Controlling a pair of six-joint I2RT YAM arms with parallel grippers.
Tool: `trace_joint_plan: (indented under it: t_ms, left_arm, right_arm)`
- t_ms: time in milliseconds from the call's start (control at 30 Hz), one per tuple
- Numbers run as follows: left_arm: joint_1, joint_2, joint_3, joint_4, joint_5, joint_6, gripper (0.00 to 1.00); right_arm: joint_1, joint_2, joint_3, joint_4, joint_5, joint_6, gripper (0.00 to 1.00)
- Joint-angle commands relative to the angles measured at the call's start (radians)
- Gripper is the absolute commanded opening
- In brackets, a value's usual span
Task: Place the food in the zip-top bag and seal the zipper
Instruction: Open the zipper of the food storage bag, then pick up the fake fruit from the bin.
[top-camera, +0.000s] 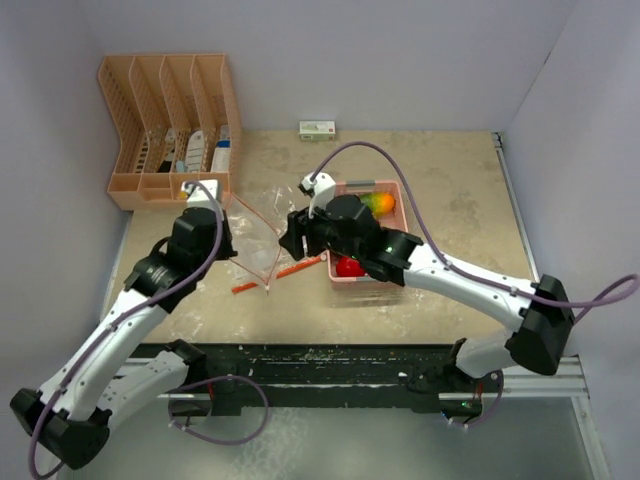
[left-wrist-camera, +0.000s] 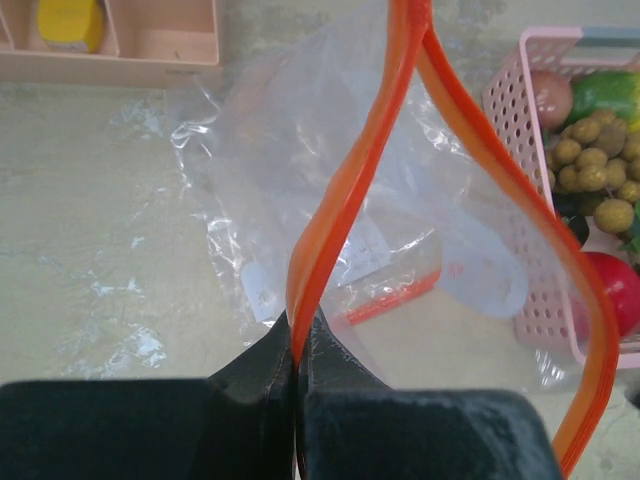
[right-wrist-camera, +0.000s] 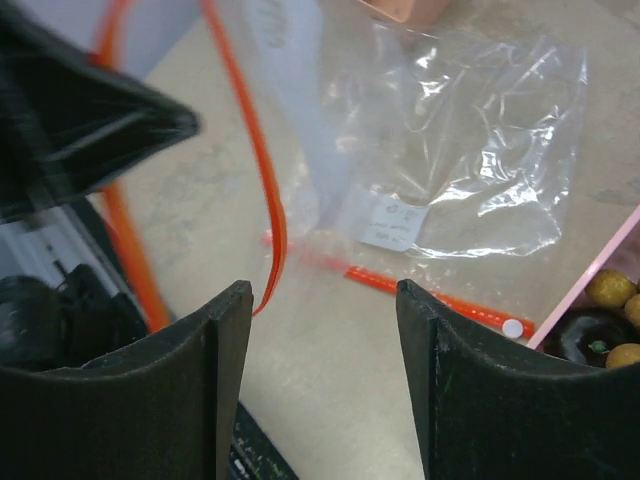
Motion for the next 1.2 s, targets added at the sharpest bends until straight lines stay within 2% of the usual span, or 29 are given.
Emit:
trace_joint_plan:
  t_ms: [0,133,233,367,700,933,1167]
  left_arm:
    - [0.005,0.091,-0.016,0.130,0.048,0.021,0.00]
    - [0.005,0.150,-0.020,0.173,0.077,0.026,0.00]
    - [0.005,0.161,-0.024,0.190,0.091,0.026,0.00]
    - [0.005,0.149,-0.024,0.194,0.100,0.036,0.00]
    - [0.005,0.114,-0.030,0.196,0.126,0.050,0.00]
    - [0.005,0.108,-0.031,0.197,0.134,0.051,0.00]
    - [0.004,0.096,-0.034,0.187,0.127,0.053,0.00]
  right_arm:
    - [-0.003,-0.147,-0.022,0.045,-0.110,-0.049,0.67]
    - [-0.006,-0.217,-0.054,-0.015,0.015,-0.017,0.73]
    - [-0.042,-0.203,-0.042,-0.155,0.144,0.044,0.73]
    - [-0.131,-0.186,-0.066,-0.276,0.200,0.107,0.72]
    - [-0.308,-0.087,-0.129,-0.307,0.131,0.113,0.74]
    - [-0.353,-0.002,-0.217,-0.222,0.072,0.080,0.76]
    - [-0.375,0.093,-0.208,-0.160,0.070,0.055,0.76]
